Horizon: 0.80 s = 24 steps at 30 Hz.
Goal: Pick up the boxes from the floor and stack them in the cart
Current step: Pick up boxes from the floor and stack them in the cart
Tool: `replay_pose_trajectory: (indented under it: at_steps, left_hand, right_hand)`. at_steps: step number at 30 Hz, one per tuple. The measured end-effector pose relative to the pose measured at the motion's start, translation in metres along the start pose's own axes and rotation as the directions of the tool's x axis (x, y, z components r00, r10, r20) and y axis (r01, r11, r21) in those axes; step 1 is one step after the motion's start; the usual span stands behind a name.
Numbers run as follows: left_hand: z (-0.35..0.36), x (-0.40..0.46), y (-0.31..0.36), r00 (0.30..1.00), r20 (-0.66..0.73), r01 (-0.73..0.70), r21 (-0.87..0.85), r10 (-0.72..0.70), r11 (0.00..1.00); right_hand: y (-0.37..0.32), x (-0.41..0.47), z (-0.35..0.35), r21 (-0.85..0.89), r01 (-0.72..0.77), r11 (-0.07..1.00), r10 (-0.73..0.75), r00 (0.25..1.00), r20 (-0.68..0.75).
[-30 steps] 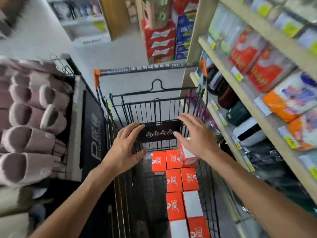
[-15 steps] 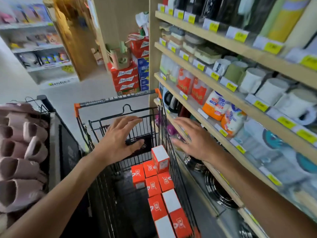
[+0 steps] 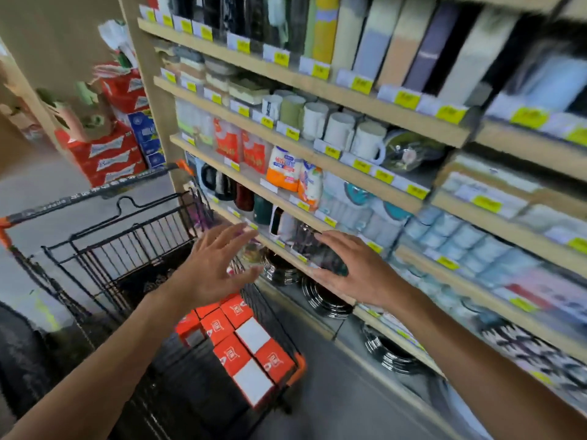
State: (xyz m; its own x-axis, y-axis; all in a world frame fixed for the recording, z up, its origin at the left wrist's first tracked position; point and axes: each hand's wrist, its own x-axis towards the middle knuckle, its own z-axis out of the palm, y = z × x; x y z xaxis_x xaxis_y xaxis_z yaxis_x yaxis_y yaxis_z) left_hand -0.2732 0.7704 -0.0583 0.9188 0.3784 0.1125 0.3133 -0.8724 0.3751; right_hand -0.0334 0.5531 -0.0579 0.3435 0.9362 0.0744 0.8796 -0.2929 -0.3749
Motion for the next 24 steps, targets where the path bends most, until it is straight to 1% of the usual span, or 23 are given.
replay_pose_trajectory:
  at_steps: [6, 9, 11, 13, 18, 20, 24]
  left_hand:
    - [0.057, 0.056, 0.084, 0.975, 0.089, -0.2, -0.063, 0.206, 0.978]
    - [0.092, 0.085, 0.135, 0.946, 0.152, -0.275, -0.081, 0.285, 0.958]
    - [0.112, 0.101, 0.176, 0.93, 0.173, -0.311, -0.096, 0.324, 0.945]
    - [0.131, 0.113, 0.221, 0.91, 0.222, -0.334, -0.111, 0.351, 0.936]
    - [0.183, 0.139, 0.334, 0.828, 0.305, -0.445, -0.153, 0.47, 0.882]
    - [0.201, 0.145, 0.383, 0.793, 0.331, -0.481, -0.175, 0.512, 0.859]
    - [0.241, 0.156, 0.47, 0.701, 0.376, -0.578, -0.197, 0.606, 0.792]
  right_hand:
    - [0.066, -0.097, -0.026, -0.02, -0.19, 0.982, 0.187, 0.978, -0.093]
    - [0.105, -0.153, -0.037, -0.042, -0.28, 0.959, 0.275, 0.956, -0.099]
    - [0.133, -0.189, -0.045, -0.023, -0.341, 0.94, 0.337, 0.934, -0.116]
    - [0.16, -0.224, -0.052, 0.006, -0.403, 0.915, 0.4, 0.908, -0.121]
    - [0.219, -0.317, -0.073, 0.058, -0.507, 0.86, 0.507, 0.838, -0.199]
    - [0.239, -0.355, -0.085, 0.08, -0.558, 0.826, 0.56, 0.797, -0.226]
    - [0.28, -0.43, -0.102, 0.113, -0.649, 0.752, 0.652, 0.708, -0.27]
